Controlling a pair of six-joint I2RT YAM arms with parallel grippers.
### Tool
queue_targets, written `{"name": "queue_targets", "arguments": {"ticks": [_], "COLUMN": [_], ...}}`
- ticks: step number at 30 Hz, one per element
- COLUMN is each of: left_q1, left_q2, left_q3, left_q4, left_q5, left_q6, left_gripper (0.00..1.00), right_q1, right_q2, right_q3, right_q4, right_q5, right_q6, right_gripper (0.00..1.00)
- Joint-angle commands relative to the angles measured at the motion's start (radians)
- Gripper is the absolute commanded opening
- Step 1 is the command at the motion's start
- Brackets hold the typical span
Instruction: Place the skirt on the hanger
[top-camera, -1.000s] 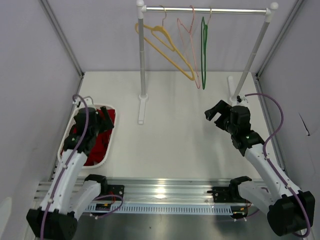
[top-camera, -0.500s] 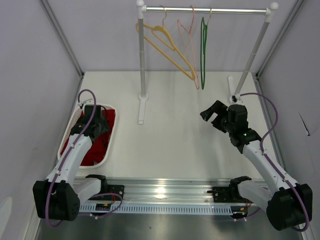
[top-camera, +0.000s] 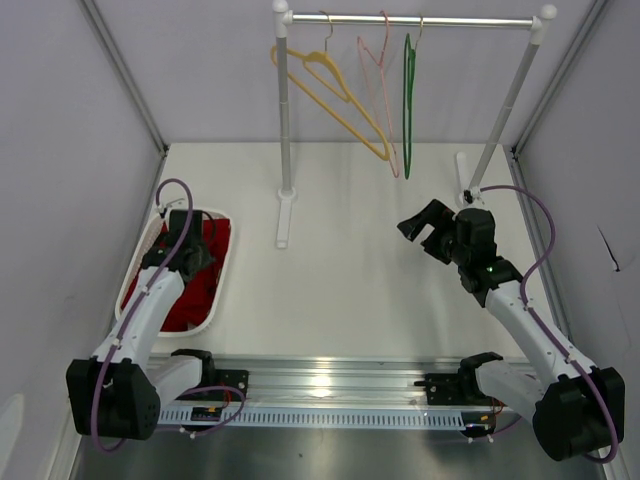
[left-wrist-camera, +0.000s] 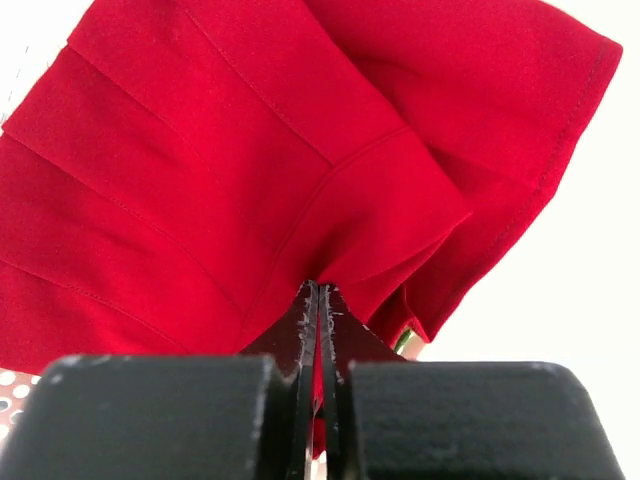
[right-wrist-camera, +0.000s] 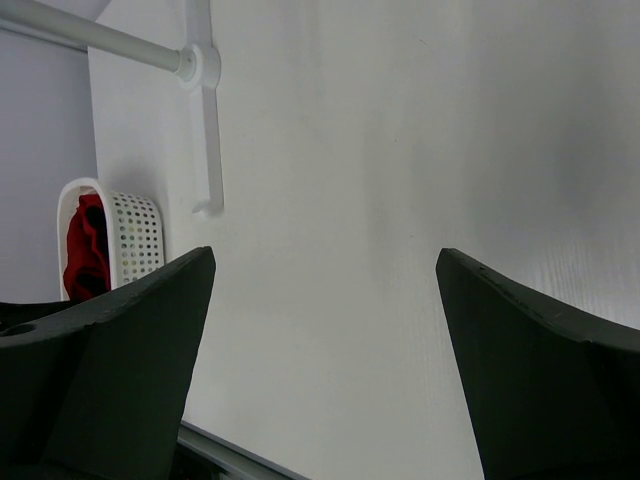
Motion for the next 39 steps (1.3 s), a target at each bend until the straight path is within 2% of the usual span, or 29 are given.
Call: {"name": "queue_targets", "arguments": {"ticks": [1, 3, 11, 15, 18, 21, 24, 26, 29, 33, 37, 39], "left_q1": [0.012, 0.012, 0.010, 0.009, -0.005, -0.034, -0.042, -0.043, -0.043, -0.045, -0.045, -0.046], "left_q2": [-0.048, -0.075, -0.114, -0.127, -0.152, -0.135, -0.121, -0.121, -0.118, -0.141, -0.169, -0.181], "left_q3": [0.059, 0.085, 0.401, 0.502, 0.556, 0.634, 0.682, 0.691, 0.710, 0.684, 0.644, 0.625], "left_q4": [-0.007, -0.022, -0.160, -0.209, -0.207, -0.238, -0.249, -0.252, -0.261, -0.267, -0.269, -0.276], "left_q5": [0.014, 0.034, 0.115, 0.161, 0.238, 0.244, 0.250, 0.269, 0.296, 0.307, 0.316, 0.319], "left_q6": [0.020, 0.032, 0.094, 0.110, 0.110, 0.120, 0.123, 0.120, 0.118, 0.117, 0.120, 0.124], "left_gripper": [0.00, 0.00, 0.00, 0.00, 0.00, 0.00, 0.00, 0.00, 0.00, 0.00, 0.00, 0.00], "right_q1": [0.005, 0.008, 0.062, 0.107, 0.183, 0.287, 0.404, 0.515, 0.619, 0.673, 0.689, 0.706], "right_q2": [-0.024, -0.033, -0.044, -0.032, 0.002, 0.040, 0.125, 0.197, 0.315, 0.480, 0.609, 0.672], "right_q3": [-0.004, -0.002, 0.030, 0.048, 0.081, 0.134, 0.217, 0.283, 0.361, 0.462, 0.533, 0.584], "right_q4": [0.043, 0.045, 0.034, 0.055, 0.072, 0.113, 0.141, 0.149, 0.212, 0.259, 0.314, 0.305], "right_q5": [-0.022, -0.022, 0.024, 0.032, 0.056, 0.062, 0.036, 0.067, 0.090, 0.145, 0.073, 0.090], "right_q6": [0.009, 0.006, -0.019, -0.036, -0.072, -0.122, -0.169, -0.212, -0.241, -0.218, -0.160, -0.152], "right_gripper": [0.99, 0.99, 0.97, 0.97, 0.96, 0.96, 0.96, 0.96, 0.96, 0.96, 0.95, 0.94]}}
